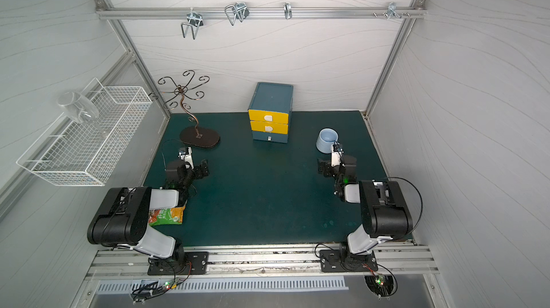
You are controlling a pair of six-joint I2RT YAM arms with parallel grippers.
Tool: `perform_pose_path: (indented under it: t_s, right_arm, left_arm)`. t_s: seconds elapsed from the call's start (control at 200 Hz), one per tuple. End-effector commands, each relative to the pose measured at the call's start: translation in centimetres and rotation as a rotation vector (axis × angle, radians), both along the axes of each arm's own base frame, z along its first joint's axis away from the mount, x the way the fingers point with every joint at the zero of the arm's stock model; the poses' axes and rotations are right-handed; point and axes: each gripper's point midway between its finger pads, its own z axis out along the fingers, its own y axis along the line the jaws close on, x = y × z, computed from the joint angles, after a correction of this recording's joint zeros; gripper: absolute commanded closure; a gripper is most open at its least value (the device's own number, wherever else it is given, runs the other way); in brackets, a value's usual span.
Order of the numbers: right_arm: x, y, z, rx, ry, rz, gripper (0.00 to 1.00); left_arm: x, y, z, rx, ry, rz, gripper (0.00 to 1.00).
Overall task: Take the postcards out of the drawer
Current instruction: Open the drawer in the storage box.
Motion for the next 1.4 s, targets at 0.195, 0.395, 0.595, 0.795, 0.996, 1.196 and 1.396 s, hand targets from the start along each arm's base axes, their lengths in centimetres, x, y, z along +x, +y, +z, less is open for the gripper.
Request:
perform_pose_path:
  t_s: [0.195,0.395,0.595,0.795,0.996,1.196,1.396]
  right_arm:
    - [0.6,0.4,0.7,0.013,-0.027,0.024,0.01]
    - [0.6,0.4,0.8,0.014,-0.030,0.025,0.01]
    - [0.1,1.6,3.7,0.021,0.041,0.068,0.01]
    - [-1.9,6.8,11.6,0.076,0.080,0.205,0.01]
    - [0.9,10.3,18.8,0.166,0.080,0.241,0.01]
    - [6.2,13.7,20.8,0.232,0.133,0.249,0.01]
    - [11.0,15.7,20.2,0.253,0.213,0.212,0.01]
  left_arm:
    - [1.4,0.0,2.0,0.002,-0.074,0.005,0.01]
    - [1.6,-0.1,2.7,0.010,-0.094,-0.003,0.04]
    - [0.9,-1.0,8.8,0.010,-0.039,-0.018,0.07]
    - [0.1,-4.9,14.6,0.007,-0.128,-0.154,0.07]
    - [0.7,-12.2,16.3,-0.056,-0.169,-0.345,0.07]
    - [2.0,-19.5,16.3,-0.020,-0.179,-0.510,0.07]
    - [3.9,-22.8,17.1,-0.002,-0.234,-0.539,0.07]
